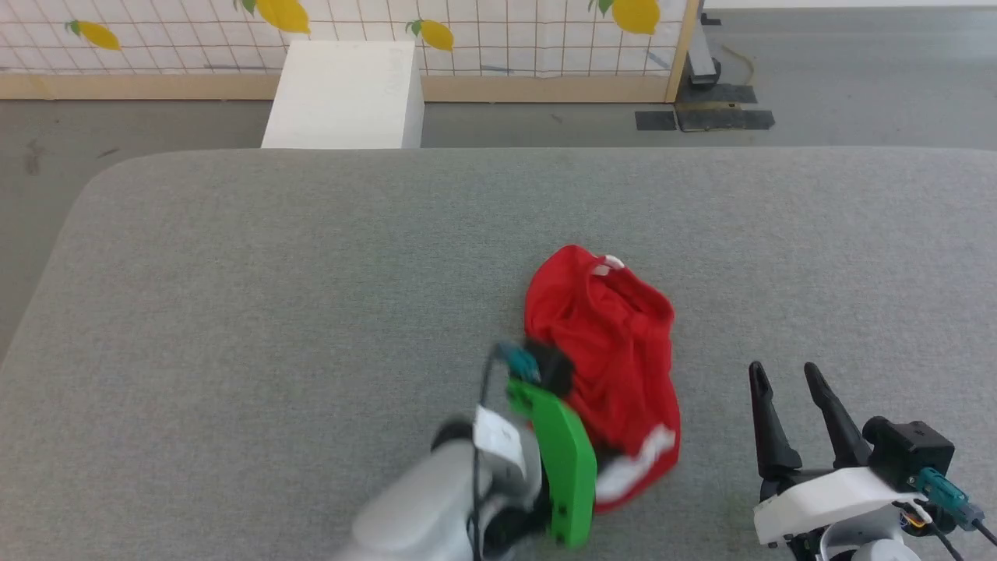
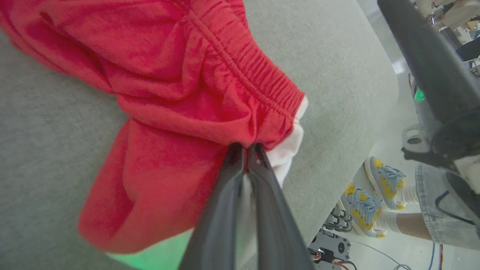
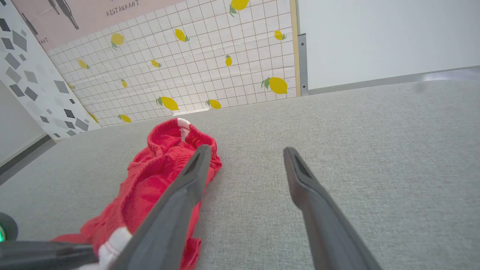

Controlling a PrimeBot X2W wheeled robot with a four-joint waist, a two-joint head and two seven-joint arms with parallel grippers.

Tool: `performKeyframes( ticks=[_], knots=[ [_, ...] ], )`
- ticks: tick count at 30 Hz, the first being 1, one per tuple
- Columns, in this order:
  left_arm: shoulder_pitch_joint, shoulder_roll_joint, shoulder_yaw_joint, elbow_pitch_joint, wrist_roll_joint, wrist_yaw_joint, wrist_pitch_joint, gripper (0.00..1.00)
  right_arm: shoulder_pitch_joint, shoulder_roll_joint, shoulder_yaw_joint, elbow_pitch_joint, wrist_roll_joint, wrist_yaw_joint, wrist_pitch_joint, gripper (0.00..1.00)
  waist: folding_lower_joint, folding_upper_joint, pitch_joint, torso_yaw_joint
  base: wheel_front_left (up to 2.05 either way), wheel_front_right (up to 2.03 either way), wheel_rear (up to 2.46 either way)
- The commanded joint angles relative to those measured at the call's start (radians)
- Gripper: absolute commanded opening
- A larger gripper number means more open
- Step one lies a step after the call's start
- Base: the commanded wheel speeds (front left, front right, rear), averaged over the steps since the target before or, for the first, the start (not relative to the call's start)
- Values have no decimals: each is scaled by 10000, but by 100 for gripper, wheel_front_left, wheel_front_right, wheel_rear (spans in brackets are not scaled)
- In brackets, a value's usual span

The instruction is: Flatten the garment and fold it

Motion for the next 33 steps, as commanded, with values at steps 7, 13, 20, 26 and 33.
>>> performKeyframes(
  ticks=[7,13,20,26,33],
  knots=[
    [675,-25,-209,74,-1084,35,669,100,51,3,44,111,101,-13,-98,100,0,-1,-257,360,0,0,0],
    [401,-27,987,-658,-2061,350,-537,100,149,3,28,214,118,-13,-112,100,0,-1,-566,607,0,0,0],
    [209,618,2814,-1395,-1707,641,-3437,100,225,3,-27,292,275,-13,-117,100,0,-1,-880,737,0,0,0],
    [732,1761,4003,-1988,-510,1344,-5790,100,249,3,-4,360,383,-13,-93,100,0,-1,-1023,765,0,0,0],
    [2174,2791,4981,-2932,1907,2436,-6118,100,271,3,15,390,452,-13,-17,100,0,-1,-1048,827,0,0,0]
  ],
)
